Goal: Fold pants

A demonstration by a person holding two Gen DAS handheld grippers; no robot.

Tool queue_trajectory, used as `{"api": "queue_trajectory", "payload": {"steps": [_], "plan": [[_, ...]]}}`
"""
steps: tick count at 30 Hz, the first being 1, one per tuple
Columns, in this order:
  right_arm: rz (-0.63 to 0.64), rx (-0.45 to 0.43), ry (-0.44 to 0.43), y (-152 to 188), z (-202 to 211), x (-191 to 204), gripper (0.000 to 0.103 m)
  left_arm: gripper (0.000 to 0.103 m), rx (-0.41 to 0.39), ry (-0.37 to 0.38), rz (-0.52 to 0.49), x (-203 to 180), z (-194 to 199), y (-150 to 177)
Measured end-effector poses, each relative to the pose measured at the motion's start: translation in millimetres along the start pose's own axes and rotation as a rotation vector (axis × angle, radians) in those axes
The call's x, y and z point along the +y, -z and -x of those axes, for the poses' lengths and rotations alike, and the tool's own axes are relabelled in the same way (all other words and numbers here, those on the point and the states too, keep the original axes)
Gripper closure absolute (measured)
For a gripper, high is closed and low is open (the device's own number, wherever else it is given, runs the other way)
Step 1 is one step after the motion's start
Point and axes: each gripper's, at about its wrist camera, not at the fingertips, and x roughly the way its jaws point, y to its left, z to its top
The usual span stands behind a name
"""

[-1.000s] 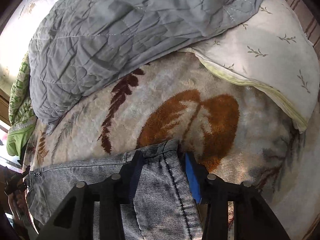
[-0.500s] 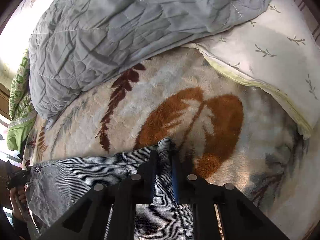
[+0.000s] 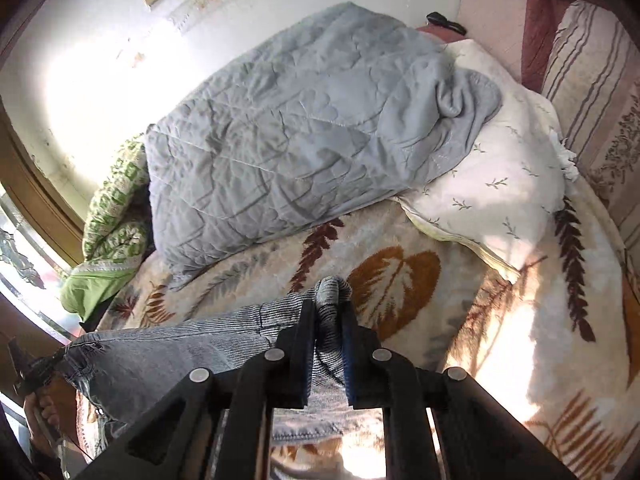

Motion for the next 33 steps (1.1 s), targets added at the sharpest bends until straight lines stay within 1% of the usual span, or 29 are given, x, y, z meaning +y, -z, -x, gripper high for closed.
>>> {"api": "queue_trajectory", "payload": {"steps": [2,5,7,8,10,11,13,15,17,18,19,20,21,22,23,25,27,28,31,33], "plan": [[-0.011,-0.024,-0.021,16.7,32.8,-2.0,0.090,0.101,-0.015,0.018,-0.009,4.9,34.6,20.8],[-0.034,-0.042,-0.049,55.4,74.3,-10.0,0.090,0.100,-0.005,0.020,-0.029,15.8,71.2,58.2],[-0.048,-0.031,-0.058,87.9,95.4,-17.7,0.090,0.100,0.015,0.006,-0.036,28.6,82.1,83.5],[-0.053,-0.017,-0.059,104.7,101.4,-21.4,0.090,0.100,0.046,-0.011,-0.036,35.6,80.9,96.1],[-0.055,0.042,-0.047,140.9,106.7,-31.3,0.090,0.100,0.110,-0.024,-0.014,53.5,76.0,118.6],[-0.080,0.065,-0.049,158.3,107.3,-38.8,0.090,0.100,0.152,-0.031,0.005,62.8,73.3,128.6],[-0.116,0.152,-0.051,192.1,103.6,-54.4,0.088,0.099,0.192,-0.052,0.046,78.4,71.4,142.9],[-0.146,0.221,-0.042,220.9,100.4,-66.5,0.086,0.099,0.251,-0.098,0.071,89.8,67.6,150.6],[-0.151,0.293,-0.029,237.9,96.9,-74.3,0.086,0.097,0.261,-0.134,0.101,96.7,70.2,152.9],[-0.153,0.298,-0.024,240.5,99.4,-76.1,0.085,0.096,0.259,-0.140,0.106,95.9,72.4,151.4],[-0.157,0.285,-0.022,240.7,103.6,-77.6,0.080,0.092,0.248,-0.151,0.111,93.8,76.1,149.2],[-0.167,0.269,-0.011,238.4,108.2,-79.0,0.071,0.089,0.221,-0.165,0.113,90.2,81.7,146.1],[-0.184,0.259,0.011,235.4,112.3,-80.9,0.064,0.078,0.192,-0.172,0.107,85.8,88.4,142.7],[-0.198,0.249,0.030,231.5,115.9,-82.2,0.048,0.062,0.164,-0.175,0.096,79.4,94.9,138.8],[-0.202,0.228,0.039,226.0,119.5,-82.7,0.042,0.052,0.130,-0.174,0.086,72.4,101.3,135.1],[-0.207,0.193,0.045,214.3,123.7,-83.5,0.042,0.046,0.082,-0.161,0.050,54.0,109.8,130.0],[-0.252,0.165,0.021,201.7,122.5,-88.3,0.042,0.044,0.071,-0.139,-0.005,34.0,108.8,130.5],[-0.265,0.158,0.006,194.1,118.2,-88.2,0.042,0.044,0.079,-0.133,-0.034,24.0,103.0,132.3],[-0.227,0.194,-0.018,173.0,86.9,-79.5,0.042,0.044,0.129,-0.121,-0.103,0.4,75.7,147.9],[-0.201,0.239,0.005,162.6,56.0,-72.6,0.042,0.044,0.166,-0.123,-0.135,-8.2,53.1,163.3]]}}
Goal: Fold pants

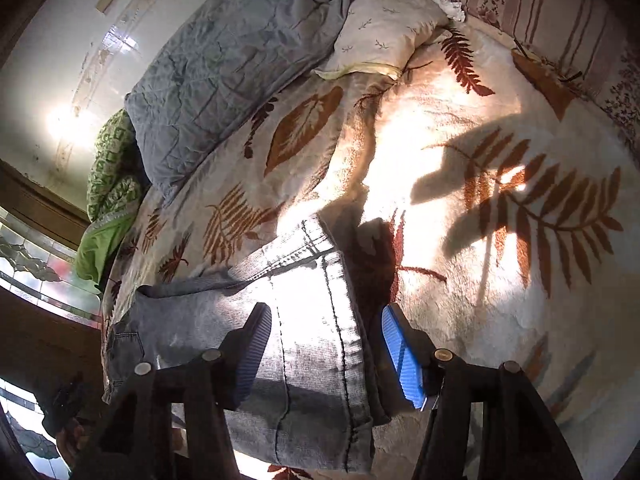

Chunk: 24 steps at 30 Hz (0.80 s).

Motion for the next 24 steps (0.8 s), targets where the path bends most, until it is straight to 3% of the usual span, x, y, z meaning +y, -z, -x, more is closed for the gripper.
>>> {"api": "queue_trajectory", "payload": {"steps": [1,2,3,4,7,11,13,15,18,19,22,24], "plan": [[0.000,0.028,0.008,-5.8,-13.4,2.1,0.042,0.044,0.020,-0.014,-0.016,-4.3,-11.7,5.1],[0.012,0.051,0.010,-10.4,-25.8,5.4,0.049,0.044,0.043,-0.035,-0.031,-6.7,-23.5,9.5],[0.046,0.063,0.020,-12.9,-33.8,11.3,0.066,0.044,0.064,-0.054,-0.040,-7.6,-33.4,15.0],[0.089,0.073,0.069,-13.6,-40.5,18.8,0.093,0.044,0.082,-0.071,-0.045,-7.0,-40.9,19.6],[0.214,0.055,0.140,-13.3,-37.5,43.6,0.095,0.044,0.084,-0.070,-0.041,-0.5,-49.7,26.4],[0.259,-0.122,0.162,-28.8,-0.4,62.5,0.095,0.044,0.065,-0.071,-0.052,-0.3,-48.0,26.3],[0.281,-0.168,0.170,-33.7,3.7,71.9,0.095,0.043,0.057,-0.087,-0.063,-1.2,-48.5,26.9],[0.275,-0.126,0.199,-33.7,-17.4,69.2,0.091,0.042,0.054,-0.094,-0.067,-2.7,-48.8,27.3],[0.243,0.010,0.286,-21.7,-58.9,45.1,0.088,0.041,0.059,-0.098,-0.050,-5.2,-44.8,24.8],[0.244,0.009,0.304,-15.0,-59.6,40.0,0.087,0.041,0.050,-0.087,-0.042,-5.9,-40.2,23.8],[0.254,-0.105,0.328,-1.8,-29.4,43.9,0.087,0.041,-0.024,-0.068,-0.048,-13.3,-19.3,20.0],[0.249,-0.177,0.281,5.3,-0.9,53.8,0.087,0.039,-0.051,-0.037,-0.065,-22.4,-9.2,19.7]]}}
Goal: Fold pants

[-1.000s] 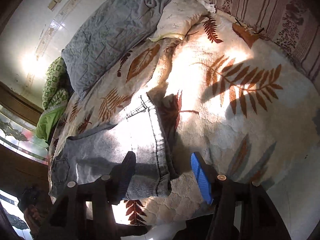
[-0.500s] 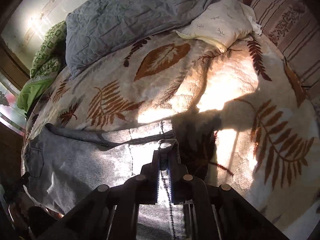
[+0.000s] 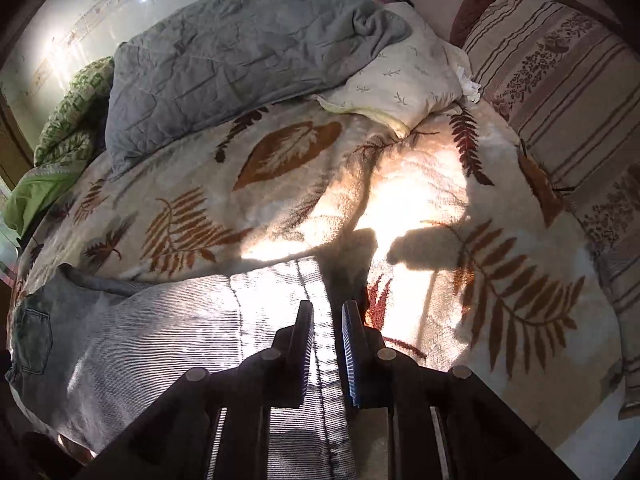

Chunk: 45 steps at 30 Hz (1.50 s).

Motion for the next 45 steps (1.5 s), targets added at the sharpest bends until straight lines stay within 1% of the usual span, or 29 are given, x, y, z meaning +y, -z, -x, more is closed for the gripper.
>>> {"api": "queue_trajectory", "payload": {"steps": [1,2,3,4,5,6,7,8,9,10,12,14,15,17,19,21,22,23,25,29,31,33,34,35,36,39,42,44,45], "plan": [[0.001,-0.016,-0.040,0.8,12.3,4.0,0.087,0.035,-0.007,0.020,-0.016,-5.4,2.2,0.9],[0.007,-0.014,-0.087,4.3,20.1,9.1,0.084,0.032,-0.010,0.032,-0.043,-11.1,1.5,2.9],[0.019,0.003,-0.139,9.4,24.0,15.8,0.081,0.031,-0.012,0.025,-0.072,-16.1,-1.9,6.2],[0.030,0.030,-0.174,16.0,23.0,21.9,0.070,0.031,-0.004,-0.010,-0.099,-19.0,-9.3,10.0],[0.041,0.069,-0.193,24.1,16.5,28.1,0.052,0.031,0.023,-0.074,-0.119,-19.2,-21.5,13.1],[0.052,0.112,-0.182,32.5,5.7,31.0,0.042,0.031,0.080,-0.148,-0.131,-15.4,-39.4,16.7],[0.061,0.169,-0.136,40.8,-9.0,31.6,0.037,0.031,0.155,-0.192,-0.125,-11.6,-56.7,20.1],[0.056,0.237,-0.071,47.5,-25.2,28.9,0.038,0.030,0.164,-0.182,-0.105,-7.3,-61.1,20.5],[0.048,0.264,-0.043,52.3,-31.7,27.1,0.039,0.030,0.139,-0.179,-0.089,-7.4,-54.8,17.5],[0.051,0.230,-0.037,50.1,-25.2,29.4,0.039,0.030,0.118,-0.185,-0.077,-9.4,-46.9,12.8],[0.066,0.153,-0.049,35.8,-5.1,43.6,0.039,0.030,0.018,-0.154,-0.049,-13.7,-26.9,2.1],[0.110,0.062,-0.125,14.7,15.7,72.8,0.039,0.030,-0.070,-0.116,-0.031,-18.4,-14.6,-5.2],[0.146,0.039,-0.174,4.7,20.8,93.1,0.039,0.029,-0.080,-0.106,-0.025,-20.4,-15.7,-6.7],[0.231,0.055,-0.291,-11.8,16.8,141.2,0.039,0.029,-0.058,-0.091,-0.002,-19.4,-30.2,-4.3],[0.326,0.077,-0.408,-20.7,2.8,195.4,0.039,0.029,-0.015,-0.086,0.012,-13.8,-51.4,3.0],[0.378,0.125,-0.447,-22.9,-23.3,246.0,0.041,0.029,-0.002,-0.104,0.024,-8.0,-62.0,8.1],[0.386,0.157,-0.470,-22.3,-36.8,266.2,0.046,0.029,-0.015,-0.099,0.025,-10.1,-59.3,10.3],[0.400,0.190,-0.495,-21.5,-51.1,286.5,0.053,0.029,-0.028,-0.094,0.019,-10.5,-57.6,9.5],[0.445,0.226,-0.517,-20.6,-74.5,320.6,0.059,0.029,-0.032,-0.089,0.031,-6.6,-57.8,10.5],[0.525,0.282,-0.462,-19.6,-116.4,369.8,0.061,0.029,-0.034,-0.061,0.069,0.8,-59.4,9.9],[0.571,0.305,-0.437,-16.9,-130.2,384.0,0.061,0.029,-0.031,-0.058,0.066,1.1,-60.8,9.4],[0.613,0.334,-0.437,-11.2,-138.7,393.5,0.067,0.029,-0.031,-0.054,0.064,1.4,-61.5,9.0],[0.632,0.347,-0.429,-9.4,-141.1,394.9,0.078,0.029,-0.030,-0.052,0.064,1.7,-61.8,9.0],[0.642,0.348,-0.422,-8.3,-142.3,397.1,0.096,0.029,-0.030,-0.050,0.065,2.0,-61.5,9.0],[0.658,0.327,-0.405,-9.0,-141.2,399.3,0.101,0.029,-0.032,-0.048,0.068,2.1,-60.9,9.0],[0.703,0.277,-0.362,-9.9,-135.2,406.4,0.101,0.029,-0.034,-0.043,0.082,3.2,-59.5,8.0],[0.721,0.202,-0.318,-16.0,-129.9,412.1,0.102,0.029,-0.057,-0.025,0.087,0.8,-53.0,8.5],[0.723,0.223,-0.310,-18.1,-135.8,416.5,0.102,0.029,-0.059,-0.009,0.067,-4.9,-52.7,9.5],[0.734,0.211,-0.293,-16.1,-138.7,418.2,0.102,0.028,-0.045,-0.024,0.040,-9.6,-56.0,10.5]]}}
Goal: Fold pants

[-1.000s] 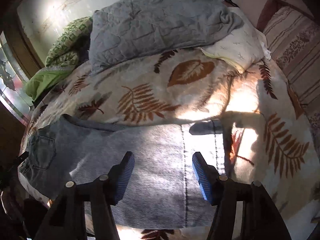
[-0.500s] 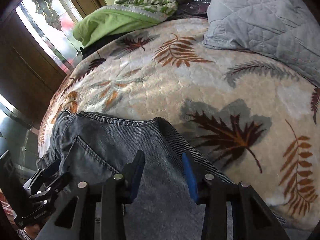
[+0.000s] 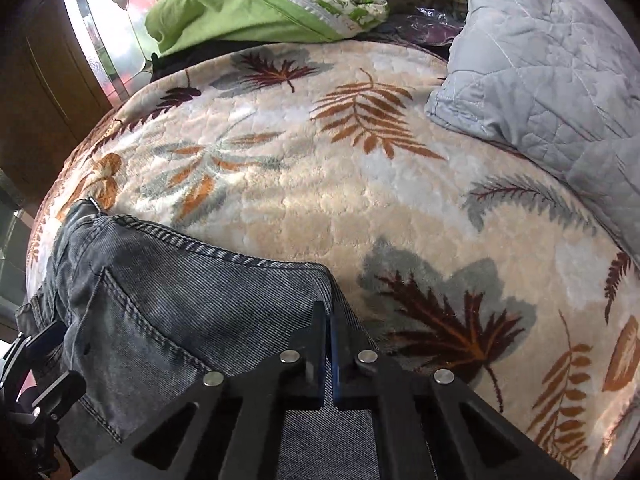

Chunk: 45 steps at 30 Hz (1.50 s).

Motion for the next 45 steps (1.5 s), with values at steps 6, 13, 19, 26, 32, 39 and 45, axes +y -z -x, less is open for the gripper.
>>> {"api": "queue_trajectory", "payload": {"steps": [6,13,19,26,32,39,45], "plan": [[-0.100,-0.023,-0.002,18.1,3.7,-12.9,0.097,0.027,0.030,-0.142,-0.167,-22.5,-13.4,11.0],[-0.406,-0.172,-0.120,105.8,91.0,-61.9,0.096,0.027,0.015,-0.137,-0.141,-21.2,-9.0,10.8],[-0.742,-0.076,-0.142,211.9,104.5,-136.9,0.096,0.027,0.008,-0.138,-0.145,-23.3,-7.0,12.5],[-1.095,-0.120,-0.158,329.8,120.4,-192.9,0.096,0.027,-0.002,-0.167,-0.145,-25.2,-8.4,13.1],[-1.035,-0.277,-0.222,342.7,166.2,-189.5,0.094,0.027,-0.003,-0.124,-0.157,-38.5,13.1,11.7],[-0.982,-0.177,-0.171,362.2,148.8,-175.4,0.088,0.023,0.147,-0.153,-0.374,-82.2,-9.0,48.8],[-1.068,-0.230,-0.184,392.6,170.7,-180.9,0.070,0.021,0.153,-0.143,-0.356,-92.8,-1.0,43.7]]}}
